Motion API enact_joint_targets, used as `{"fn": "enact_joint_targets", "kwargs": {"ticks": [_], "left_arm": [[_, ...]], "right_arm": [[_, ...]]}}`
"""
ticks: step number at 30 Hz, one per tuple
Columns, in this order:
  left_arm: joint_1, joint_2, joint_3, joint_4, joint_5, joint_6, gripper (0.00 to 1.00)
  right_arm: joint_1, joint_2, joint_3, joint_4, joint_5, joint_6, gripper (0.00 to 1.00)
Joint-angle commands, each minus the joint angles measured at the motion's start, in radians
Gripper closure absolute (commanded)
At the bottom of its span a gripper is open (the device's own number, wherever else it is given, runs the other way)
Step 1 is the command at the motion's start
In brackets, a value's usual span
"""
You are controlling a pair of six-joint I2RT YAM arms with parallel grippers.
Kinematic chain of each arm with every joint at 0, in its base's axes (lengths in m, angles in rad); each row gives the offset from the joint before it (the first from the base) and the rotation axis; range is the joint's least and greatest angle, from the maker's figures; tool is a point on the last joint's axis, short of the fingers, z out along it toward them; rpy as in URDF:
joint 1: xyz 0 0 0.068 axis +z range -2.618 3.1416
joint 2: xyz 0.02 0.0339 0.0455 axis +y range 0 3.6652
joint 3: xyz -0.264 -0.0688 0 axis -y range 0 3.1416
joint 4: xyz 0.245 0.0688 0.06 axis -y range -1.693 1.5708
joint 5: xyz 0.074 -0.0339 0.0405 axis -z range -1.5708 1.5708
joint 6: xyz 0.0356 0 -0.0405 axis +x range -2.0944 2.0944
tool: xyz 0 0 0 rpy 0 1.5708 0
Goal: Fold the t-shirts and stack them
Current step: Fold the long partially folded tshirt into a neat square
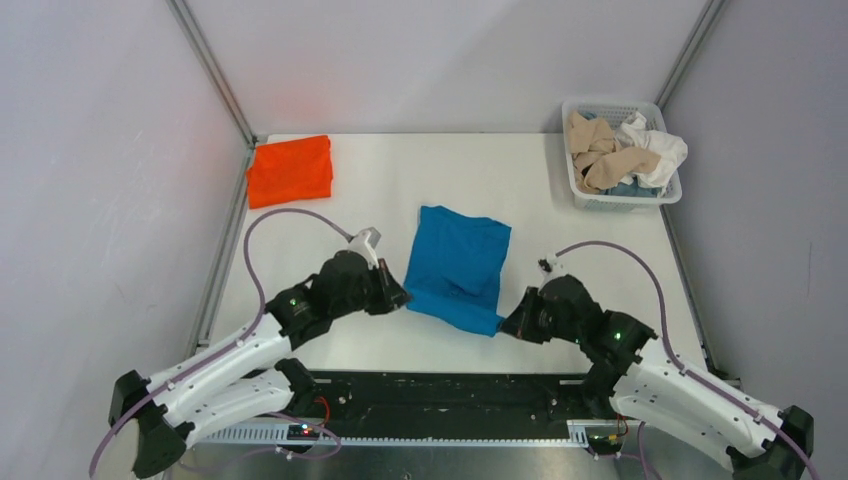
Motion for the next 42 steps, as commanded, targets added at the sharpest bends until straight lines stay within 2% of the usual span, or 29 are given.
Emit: {"fn": "enact_joint_targets", "kwargs": {"ticks": [1, 6, 18, 34, 42], "left_arm": [[0.089, 0.077, 0.128, 0.029, -0.051, 0.086, 1.0], [0.166, 0.175, 0.255, 0.037, -0.038, 0.143, 1.0], [0.301, 0.444, 0.492, 0.043, 0.046, 0.229, 1.0], [0.377, 0.916, 0.788, 0.048, 0.177, 0.256, 1.0], [0.424, 1.101, 0.886, 0.047, 0.211, 0.251, 1.0]], "right_arm": [[-0.148, 0.081, 0.119, 0.093, -0.118, -0.183, 1.0], [-0.297, 0.189, 0.202, 0.168, -0.183, -0.254, 1.0], [-0.508, 0.357, 0.3, 0.298, -0.283, -0.301, 1.0], [-0.652, 0.634, 0.344, 0.433, -0.333, -0.317, 1.0], [-0.714, 0.86, 0.376, 0.557, -0.378, -0.321, 1.0]]}}
